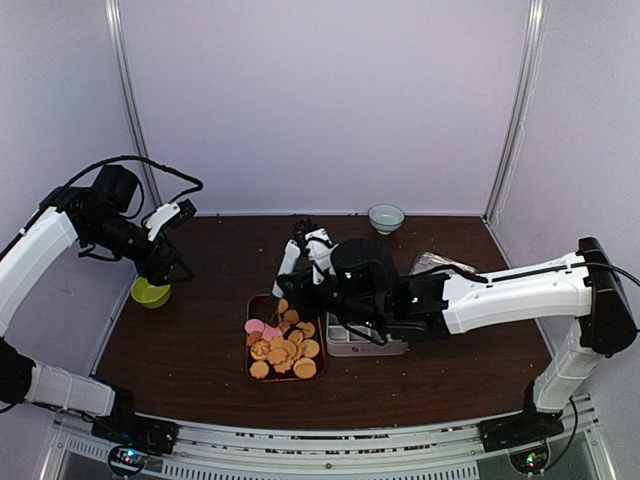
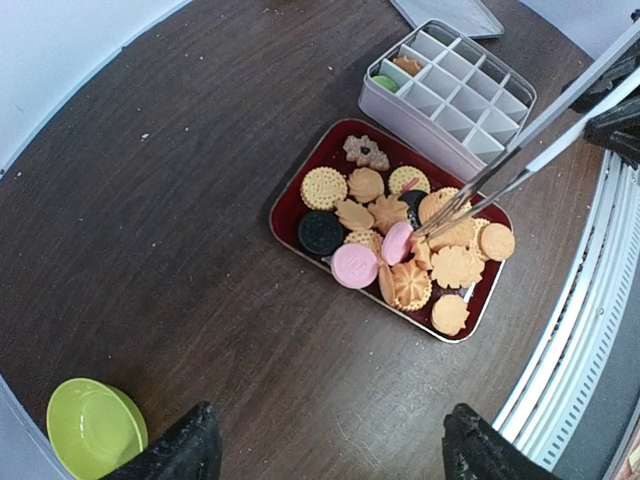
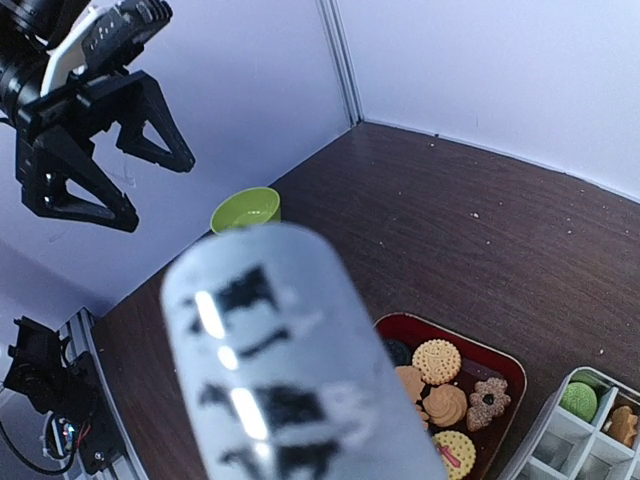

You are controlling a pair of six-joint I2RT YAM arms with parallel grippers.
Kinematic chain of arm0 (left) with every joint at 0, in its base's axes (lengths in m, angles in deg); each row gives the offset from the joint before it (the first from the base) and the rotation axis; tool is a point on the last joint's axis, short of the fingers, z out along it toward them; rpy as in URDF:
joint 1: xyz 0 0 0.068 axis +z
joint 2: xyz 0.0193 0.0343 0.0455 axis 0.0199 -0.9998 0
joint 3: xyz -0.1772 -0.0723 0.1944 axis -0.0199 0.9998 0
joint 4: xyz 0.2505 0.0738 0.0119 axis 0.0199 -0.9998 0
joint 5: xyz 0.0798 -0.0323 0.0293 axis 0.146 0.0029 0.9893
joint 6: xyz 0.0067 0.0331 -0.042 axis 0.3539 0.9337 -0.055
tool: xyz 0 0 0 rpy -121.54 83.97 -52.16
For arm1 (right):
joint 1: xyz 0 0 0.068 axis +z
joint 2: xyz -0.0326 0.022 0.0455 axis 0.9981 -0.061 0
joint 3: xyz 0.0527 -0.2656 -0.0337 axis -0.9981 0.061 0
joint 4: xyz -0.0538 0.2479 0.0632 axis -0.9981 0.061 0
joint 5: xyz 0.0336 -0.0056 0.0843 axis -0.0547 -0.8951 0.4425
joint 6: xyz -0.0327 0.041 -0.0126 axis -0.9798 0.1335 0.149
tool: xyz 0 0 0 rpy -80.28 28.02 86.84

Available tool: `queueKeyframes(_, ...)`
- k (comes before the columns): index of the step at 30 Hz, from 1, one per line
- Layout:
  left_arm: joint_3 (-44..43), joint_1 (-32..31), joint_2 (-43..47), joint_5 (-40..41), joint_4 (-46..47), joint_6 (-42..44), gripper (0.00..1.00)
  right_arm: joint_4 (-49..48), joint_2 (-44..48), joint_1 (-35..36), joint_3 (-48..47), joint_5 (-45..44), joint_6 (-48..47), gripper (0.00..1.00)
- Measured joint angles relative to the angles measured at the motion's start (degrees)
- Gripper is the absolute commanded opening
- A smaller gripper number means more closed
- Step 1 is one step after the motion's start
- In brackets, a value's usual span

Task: Pack the cookies
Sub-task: Pick up the fake cookies from the plate.

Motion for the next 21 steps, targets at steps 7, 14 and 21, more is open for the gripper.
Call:
queueKeyframes(7,0.0,0.0,0.0,0.0,-0.5,0.0,0.79,2.2,-4.6,2.6,-2.7,-0.1,-1.6,0.31)
queueKeyframes(14,0.0,0.0,0.0,0.0,-0.5,0.0,0.79,4.0,-5.1,3.8,-3.3,-2.1,-3.1,0.36)
queueKeyframes(21,0.0,0.0,0.0,0.0,-0.5,0.0,0.79,5.4,-5.1,4.2,-3.3,-5.9,-4.4,0.4)
